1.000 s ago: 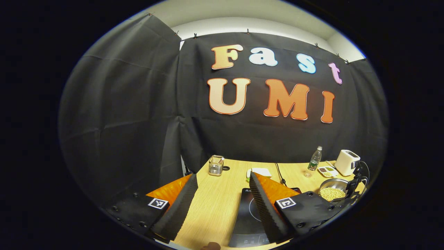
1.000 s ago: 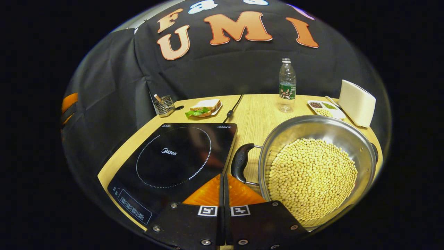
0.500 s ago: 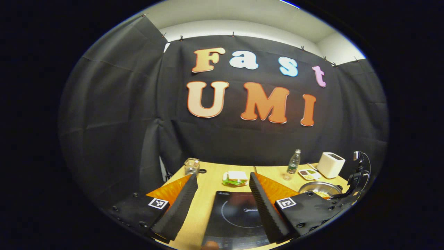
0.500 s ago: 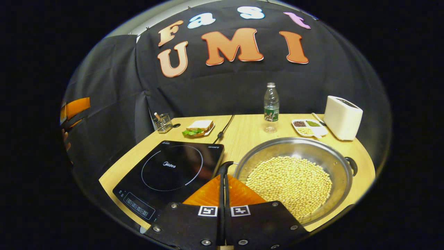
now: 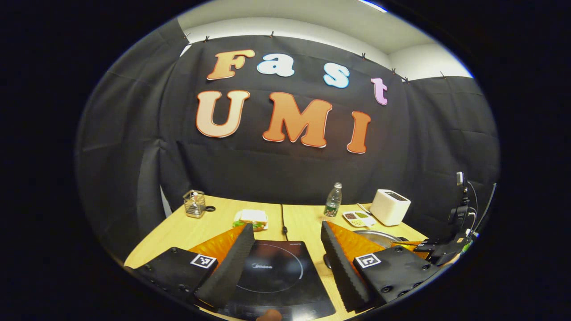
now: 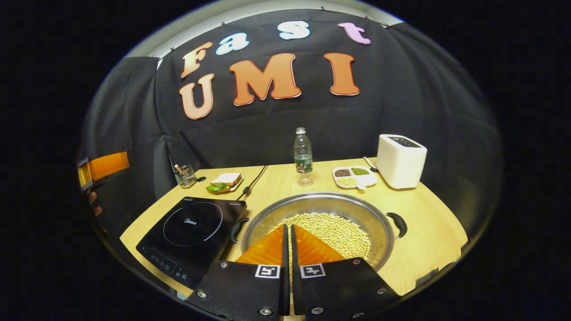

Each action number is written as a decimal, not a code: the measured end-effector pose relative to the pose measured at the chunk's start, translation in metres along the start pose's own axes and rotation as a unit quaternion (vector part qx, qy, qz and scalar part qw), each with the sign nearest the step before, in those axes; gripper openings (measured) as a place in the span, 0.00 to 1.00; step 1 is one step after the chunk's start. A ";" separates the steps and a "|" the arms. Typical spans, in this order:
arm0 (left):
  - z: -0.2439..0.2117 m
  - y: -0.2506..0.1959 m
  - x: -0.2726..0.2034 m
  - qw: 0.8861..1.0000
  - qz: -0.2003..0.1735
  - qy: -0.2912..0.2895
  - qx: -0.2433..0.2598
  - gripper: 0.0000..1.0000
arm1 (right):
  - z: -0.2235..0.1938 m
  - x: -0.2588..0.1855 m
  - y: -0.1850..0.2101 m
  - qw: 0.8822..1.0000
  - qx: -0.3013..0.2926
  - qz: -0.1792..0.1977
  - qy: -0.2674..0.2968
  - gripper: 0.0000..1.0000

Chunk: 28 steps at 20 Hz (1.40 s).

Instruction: First push the handle of the pot to place it horizontally, then grasp the pot with both hands and set it on the induction cooktop.

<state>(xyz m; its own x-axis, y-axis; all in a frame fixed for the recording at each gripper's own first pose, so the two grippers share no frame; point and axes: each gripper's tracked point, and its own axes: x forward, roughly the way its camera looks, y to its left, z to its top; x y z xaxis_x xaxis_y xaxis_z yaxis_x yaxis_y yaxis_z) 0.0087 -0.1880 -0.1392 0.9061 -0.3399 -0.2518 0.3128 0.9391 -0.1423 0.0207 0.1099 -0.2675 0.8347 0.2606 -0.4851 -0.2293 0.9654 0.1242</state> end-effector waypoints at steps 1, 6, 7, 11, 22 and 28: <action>-0.005 -0.010 0.005 1.000 -0.006 0.005 0.001 0.98 | 0.002 -0.002 -0.008 1.000 0.002 -0.005 -0.003 0.06; -0.029 -0.053 0.034 0.999 -0.026 0.021 0.025 0.98 | 0.007 -0.007 -0.057 0.999 0.019 -0.038 -0.015 0.31; -0.035 -0.059 0.041 0.999 -0.027 0.025 0.030 0.98 | 0.007 -0.007 -0.067 0.999 0.022 -0.047 -0.015 0.44; -0.062 -0.085 0.068 0.997 -0.036 0.046 0.040 0.98 | 0.001 -0.001 -0.102 0.997 0.033 -0.075 -0.009 0.82; -0.150 -0.104 0.130 0.987 -0.033 0.154 0.023 0.98 | -0.029 0.046 -0.163 0.991 0.042 -0.120 0.034 0.95; -0.188 -0.106 0.142 0.978 -0.035 0.204 -0.005 0.98 | -0.044 0.070 -0.170 0.990 0.035 -0.123 0.060 0.95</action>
<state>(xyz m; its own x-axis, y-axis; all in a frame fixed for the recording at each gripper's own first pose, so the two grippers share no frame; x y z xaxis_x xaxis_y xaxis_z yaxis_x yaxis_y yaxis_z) 0.0508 -0.3457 -0.3394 0.6926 -0.3974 -0.6020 0.3652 0.9129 -0.1824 0.0958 -0.0362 -0.3605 0.7948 0.0186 -0.6065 0.0124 0.9988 0.0468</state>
